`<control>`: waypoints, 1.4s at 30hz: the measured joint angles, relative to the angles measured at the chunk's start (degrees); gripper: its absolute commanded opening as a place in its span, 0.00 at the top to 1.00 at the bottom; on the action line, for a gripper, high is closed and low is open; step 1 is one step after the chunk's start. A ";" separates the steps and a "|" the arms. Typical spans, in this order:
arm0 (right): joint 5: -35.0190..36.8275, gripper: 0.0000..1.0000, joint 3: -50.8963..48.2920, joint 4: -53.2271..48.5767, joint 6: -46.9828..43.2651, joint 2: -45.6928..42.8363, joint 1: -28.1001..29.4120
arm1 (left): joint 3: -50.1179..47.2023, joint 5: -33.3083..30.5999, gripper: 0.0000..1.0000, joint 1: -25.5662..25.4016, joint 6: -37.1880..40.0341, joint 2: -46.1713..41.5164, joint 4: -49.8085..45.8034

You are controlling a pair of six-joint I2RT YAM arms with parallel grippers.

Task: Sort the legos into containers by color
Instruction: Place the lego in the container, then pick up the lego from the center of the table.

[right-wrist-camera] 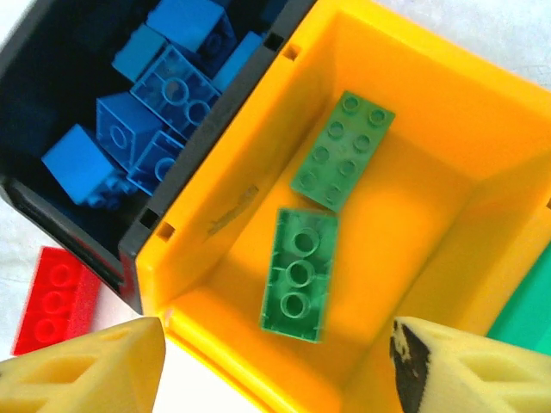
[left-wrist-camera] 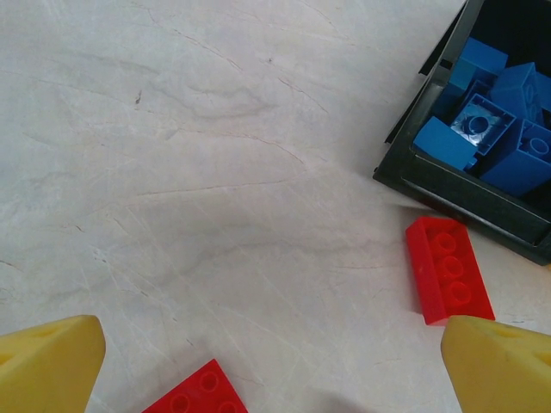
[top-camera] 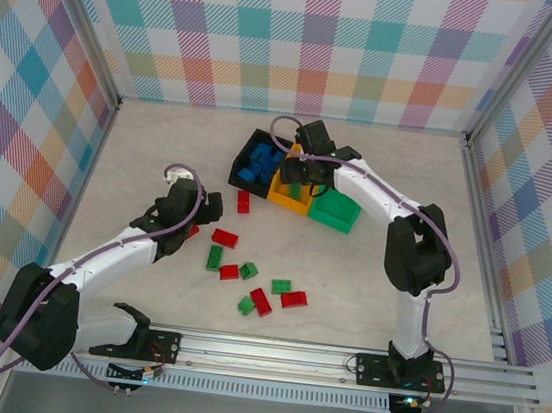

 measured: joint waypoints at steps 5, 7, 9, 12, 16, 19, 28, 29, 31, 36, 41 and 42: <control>-0.28 0.28 -2.95 -0.04 -0.52 -0.63 2.08 | 0.00 0.55 0.00 1.38 -1.33 0.00 -0.02; -0.83 0.28 -5.42 0.15 -0.68 -1.79 4.57 | 0.00 1.88 0.00 3.74 -2.60 0.39 -0.02; -2.03 0.28 -8.57 0.63 -0.63 -3.74 7.58 | 0.00 2.93 0.00 6.01 -3.69 1.22 -0.02; -4.50 0.28 -12.68 1.36 0.57 -6.78 12.61 | -0.02 4.24 0.00 7.98 -5.22 2.05 -0.42; -6.36 0.28 -14.99 3.06 3.21 -7.91 19.30 | -0.20 5.97 0.00 9.62 -6.91 2.01 -0.59; -7.30 0.28 -15.28 3.67 5.66 -7.72 23.19 | -0.57 7.13 0.00 10.84 -8.09 1.97 -0.59; -7.58 0.29 -8.13 4.28 10.60 2.58 30.51 | -1.64 9.03 0.00 12.00 -9.90 1.77 -0.59; -7.56 0.29 -7.82 4.22 11.02 3.45 30.88 | -1.64 9.14 0.00 12.00 -10.10 1.77 -0.59; -7.10 0.29 -6.78 3.89 12.02 5.60 31.52 | -1.64 9.49 0.00 12.09 -10.51 1.75 -0.59; -4.74 0.29 -6.14 3.87 13.90 8.02 31.85 | -1.70 9.53 0.00 12.26 -10.82 1.49 -0.59; -2.99 0.29 -4.59 3.91 14.82 9.11 31.85 | -1.73 9.53 0.00 12.26 -10.97 1.44 -0.57; -2.58 0.29 -4.11 3.85 14.84 9.64 31.85 | -1.73 9.53 0.00 12.26 -10.97 1.44 -0.57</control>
